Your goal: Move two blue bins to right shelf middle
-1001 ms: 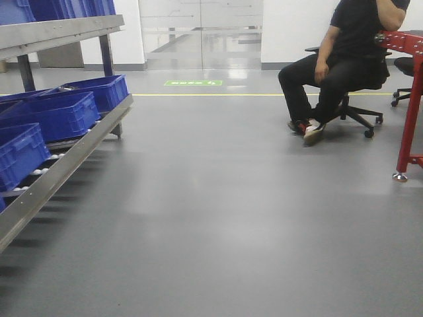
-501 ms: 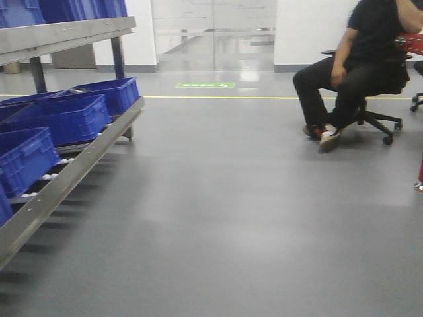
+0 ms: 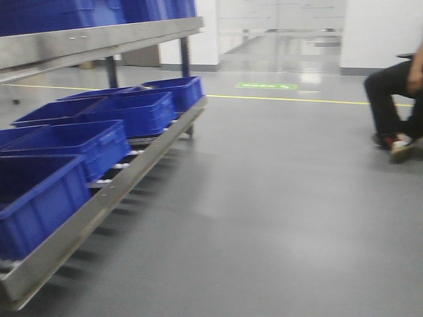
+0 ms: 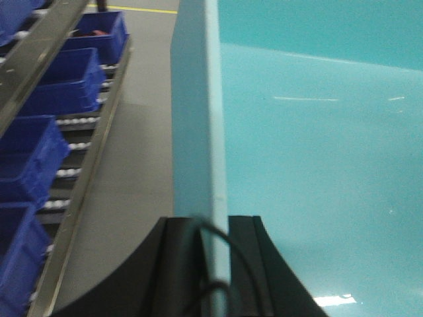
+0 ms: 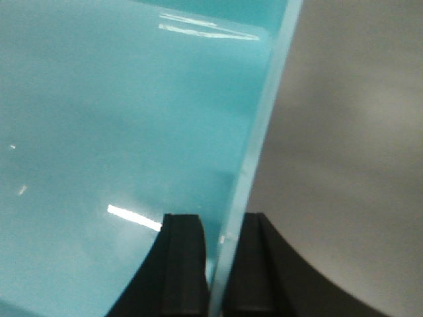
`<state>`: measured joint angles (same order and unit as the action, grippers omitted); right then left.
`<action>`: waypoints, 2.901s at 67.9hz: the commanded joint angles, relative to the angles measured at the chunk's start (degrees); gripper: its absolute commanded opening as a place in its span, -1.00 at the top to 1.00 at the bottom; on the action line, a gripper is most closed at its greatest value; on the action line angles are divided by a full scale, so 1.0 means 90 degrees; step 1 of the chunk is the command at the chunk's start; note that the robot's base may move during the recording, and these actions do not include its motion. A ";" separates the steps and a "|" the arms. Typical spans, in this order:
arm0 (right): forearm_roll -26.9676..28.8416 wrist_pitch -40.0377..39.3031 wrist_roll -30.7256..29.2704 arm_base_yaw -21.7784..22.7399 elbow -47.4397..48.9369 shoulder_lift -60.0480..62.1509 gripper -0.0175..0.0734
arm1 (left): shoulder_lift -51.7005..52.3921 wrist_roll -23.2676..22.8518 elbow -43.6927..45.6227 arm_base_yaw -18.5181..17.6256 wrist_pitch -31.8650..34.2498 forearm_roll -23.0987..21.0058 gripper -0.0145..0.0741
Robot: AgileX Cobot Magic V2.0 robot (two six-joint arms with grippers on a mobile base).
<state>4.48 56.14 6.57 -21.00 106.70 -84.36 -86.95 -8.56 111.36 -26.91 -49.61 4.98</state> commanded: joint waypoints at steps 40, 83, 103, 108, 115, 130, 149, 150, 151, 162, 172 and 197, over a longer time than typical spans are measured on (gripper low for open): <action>0.0183 -0.0337 -0.0160 -0.0032 0.0059 0.0041 0.95 | 0.0090 -0.0072 0.0091 -0.0088 0.0464 -0.0458 0.92; 0.0183 -0.0337 -0.0160 -0.0032 0.0059 0.0041 0.95 | 0.0090 -0.0072 0.0091 -0.0088 0.0464 -0.0458 0.92; 0.0183 -0.0337 -0.0160 -0.0032 0.0059 0.0041 0.95 | 0.0090 -0.0072 0.0091 -0.0088 0.0464 -0.0458 0.92; 0.0183 -0.0337 -0.0160 -0.0032 0.0059 0.0041 0.95 | 0.0090 -0.0072 0.0091 -0.0088 0.0464 -0.0458 0.92; 0.0183 -0.0337 -0.0160 -0.0032 0.0059 0.0041 0.95 | 0.0090 -0.0072 0.0091 -0.0088 0.0464 -0.0458 0.92; 0.0183 -0.0337 -0.0160 -0.0032 0.0059 0.0041 0.95 | 0.0090 -0.0072 0.0091 -0.0088 0.0464 -0.0458 0.92; 0.0183 -0.0337 -0.0160 -0.0032 0.0059 0.0041 0.95 | 0.0090 -0.0072 0.0091 -0.0088 0.0464 -0.0458 0.92; 0.0183 -0.0337 -0.0160 -0.0032 0.0059 0.0041 0.95 | 0.0090 -0.0072 0.0091 -0.0088 0.0464 -0.0458 0.92; 0.0183 -0.0337 -0.0160 -0.0032 0.0059 0.0041 0.95 | 0.0090 -0.0072 0.0091 -0.0088 0.0464 -0.0458 0.92; 0.0183 -0.0337 -0.0160 -0.0032 0.0059 0.0041 0.95 | 0.0090 -0.0072 0.0091 -0.0088 0.0464 -0.0458 0.92; 0.0183 -0.0337 -0.0160 -0.0032 0.0059 0.0041 0.95 | 0.0090 -0.0072 0.0091 -0.0088 0.0464 -0.0458 0.92; 0.0183 -0.0337 -0.0160 -0.0032 0.0059 0.0041 0.95 | 0.0090 -0.0072 0.0091 -0.0088 0.0464 -0.0458 0.92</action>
<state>4.48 56.14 6.57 -20.88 106.70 -84.26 -86.83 -8.56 111.36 -26.91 -49.72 4.86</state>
